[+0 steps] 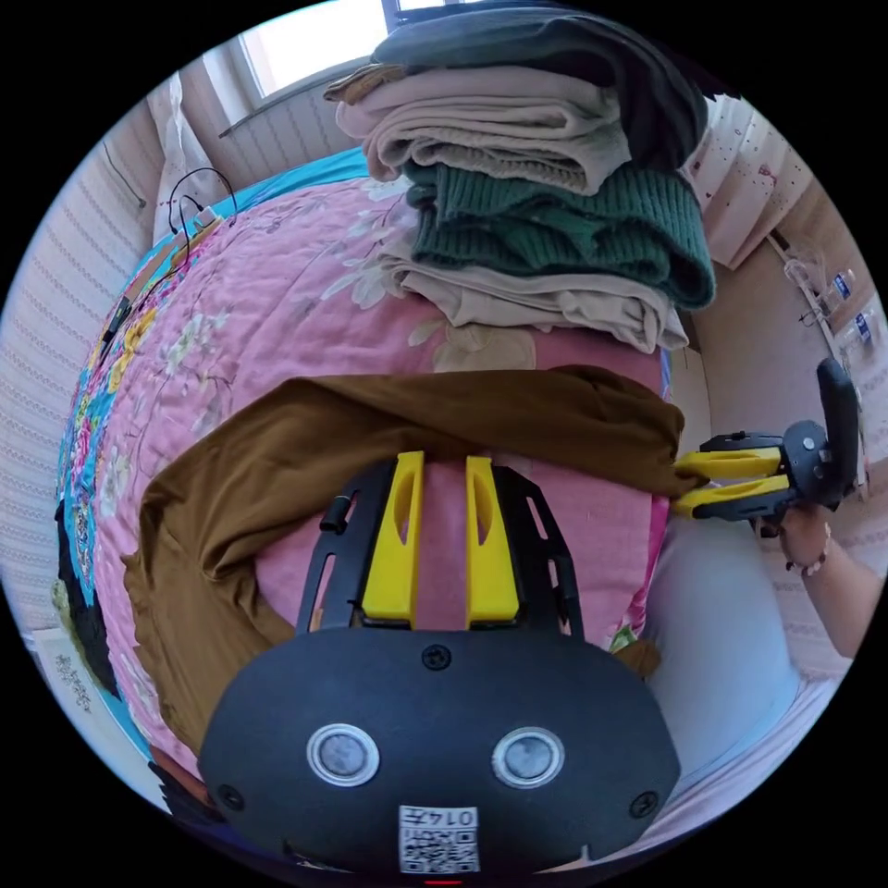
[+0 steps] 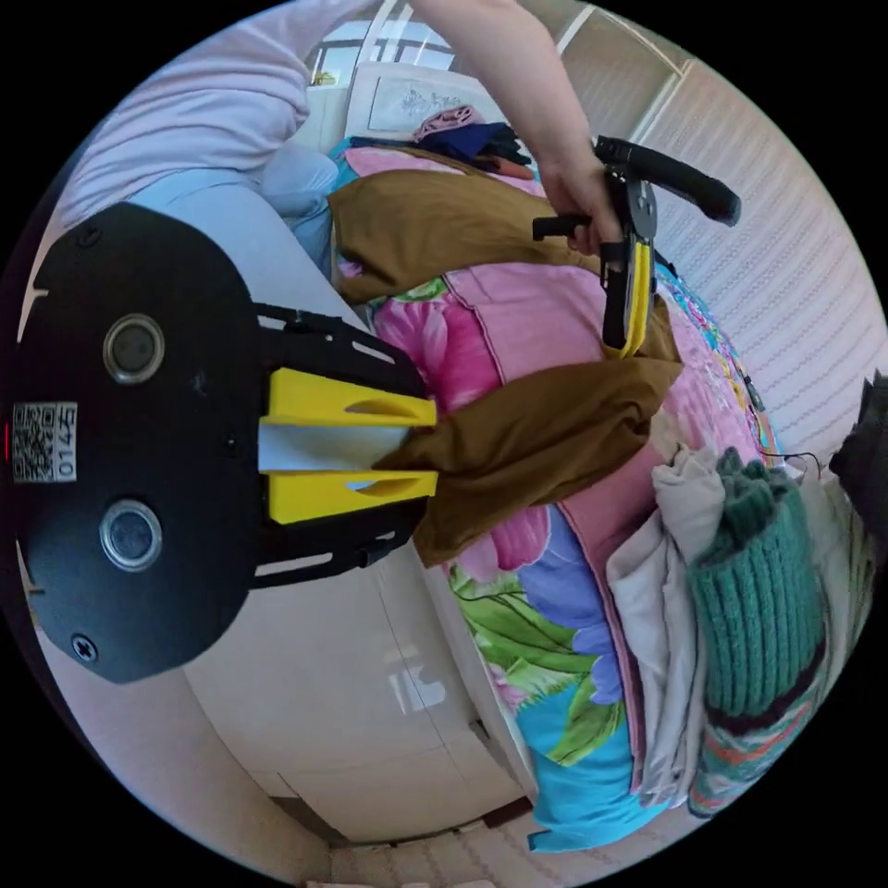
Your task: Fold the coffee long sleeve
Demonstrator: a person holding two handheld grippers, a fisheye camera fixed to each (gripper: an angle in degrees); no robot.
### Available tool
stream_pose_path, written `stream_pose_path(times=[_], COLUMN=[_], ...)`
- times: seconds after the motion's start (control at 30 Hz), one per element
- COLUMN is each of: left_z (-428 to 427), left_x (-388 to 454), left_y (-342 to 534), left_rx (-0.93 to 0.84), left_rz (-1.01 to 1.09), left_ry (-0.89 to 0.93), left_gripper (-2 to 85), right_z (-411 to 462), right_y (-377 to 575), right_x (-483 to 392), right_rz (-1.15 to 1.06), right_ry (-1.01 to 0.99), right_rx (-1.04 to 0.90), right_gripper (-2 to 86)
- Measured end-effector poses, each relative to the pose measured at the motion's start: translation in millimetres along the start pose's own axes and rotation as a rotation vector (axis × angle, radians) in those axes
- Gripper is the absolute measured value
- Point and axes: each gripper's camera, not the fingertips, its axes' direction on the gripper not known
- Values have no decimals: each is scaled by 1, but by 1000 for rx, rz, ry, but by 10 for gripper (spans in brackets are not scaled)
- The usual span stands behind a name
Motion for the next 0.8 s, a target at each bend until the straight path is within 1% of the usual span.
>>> stream_pose_path(times=[0.07,0.13,0.17,0.23,0.3,0.4,0.5,0.57,0.67,0.77,0.8], left_z=[-2,-13,-17,-36,-47,-55,-55,-57,-74,-104,-116], left_x=[-6,-12,-13,-18,-24,-40,-61,-73,-90,-115,-134], left_y=[-3,-2,-1,4,7,5,2,0,2,13,22], left_rx=[-17,-7,-1,29,33,12,-30,-49,-15,53,83], left_rz=[14,87,114,225,283,319,299,250,200,131,58], left_ry=[2,43,54,43,21,55,71,79,55,32,35], left_gripper=[4,-5,-7,-9,-9,-10,-9,-9,-5,1,6], right_z=[-27,-69,-79,-114,-124,-119,-109,-107,-104,-103,-103], right_y=[3,6,6,7,1,-13,-27,-32,-31,-23,-19], right_x=[10,35,43,77,100,129,139,135,125,114,108], right_rz=[33,92,110,187,232,302,315,290,265,218,192], right_ry=[-43,-179,-217,-351,-438,-471,-467,-426,-378,-430,-450], right_rx=[70,142,166,268,255,209,194,178,170,176,173], right_gripper=[15,8,7,4,4,4,4,4,4,3,3])
